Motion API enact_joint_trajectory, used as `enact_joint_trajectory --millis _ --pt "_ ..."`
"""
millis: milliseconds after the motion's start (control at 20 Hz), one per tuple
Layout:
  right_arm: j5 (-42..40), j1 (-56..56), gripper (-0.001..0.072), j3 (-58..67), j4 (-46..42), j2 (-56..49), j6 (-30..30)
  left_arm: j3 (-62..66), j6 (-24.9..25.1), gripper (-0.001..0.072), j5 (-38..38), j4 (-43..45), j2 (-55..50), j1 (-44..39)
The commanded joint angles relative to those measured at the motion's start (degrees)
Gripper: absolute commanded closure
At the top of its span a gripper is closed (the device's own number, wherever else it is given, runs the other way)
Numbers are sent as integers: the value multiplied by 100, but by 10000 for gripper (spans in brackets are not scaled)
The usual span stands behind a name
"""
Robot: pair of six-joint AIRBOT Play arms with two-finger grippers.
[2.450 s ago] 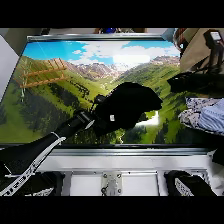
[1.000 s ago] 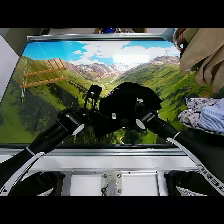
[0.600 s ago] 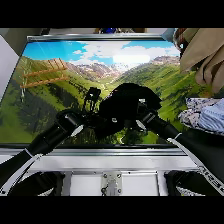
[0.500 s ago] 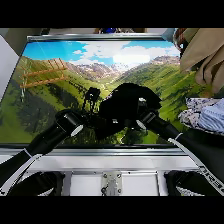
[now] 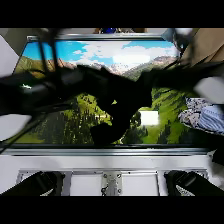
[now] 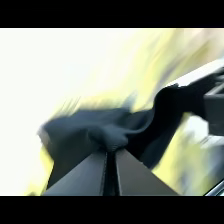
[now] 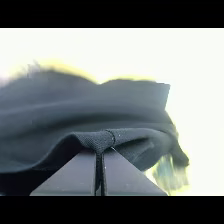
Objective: Fold the clothes and pants, and hang the long-sleeved shirts on hangers.
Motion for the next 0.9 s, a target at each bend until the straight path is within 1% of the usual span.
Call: enact_joint_trajectory --millis 0,50,150,250,350,400,450,500,550,600,700,850 --pt "310 140 694 2114 133 382 -313 1958 560 690 146 -227 -269 -588" --pt "214 256 695 2448 138 407 -297 2409 726 690 144 -229 -442 -732" --pt "-153 450 695 2577 146 520 -151 3202 1032 690 153 -227 -813 -951" --pt "-258 540 694 2575 151 540 -48 3477 1147 690 341 -219 -990 -997" --pt "-236 538 694 2570 33 409 17 3104 1123 691 728 -225 -890 -743" --pt "-153 535 694 2564 -28 317 74 2782 918 691 813 -229 -785 -494" --pt "-33 520 694 2516 -103 203 72 2514 612 691 765 -240 -706 -199" --pt "109 516 694 2426 -240 96 76 2280 361 691 625 -282 -662 155" --pt "271 516 694 2315 -422 -26 76 2079 229 691 474 -299 -656 468" --pt "514 516 694 2197 -614 -175 72 1880 199 691 260 -297 -660 752" --pt "1174 516 694 2063 -892 -498 52 1416 203 691 -173 -568 -660 1174" --pt "1989 531 694 1825 -920 -922 -177 629 313 691 -1034 -785 -651 1502"
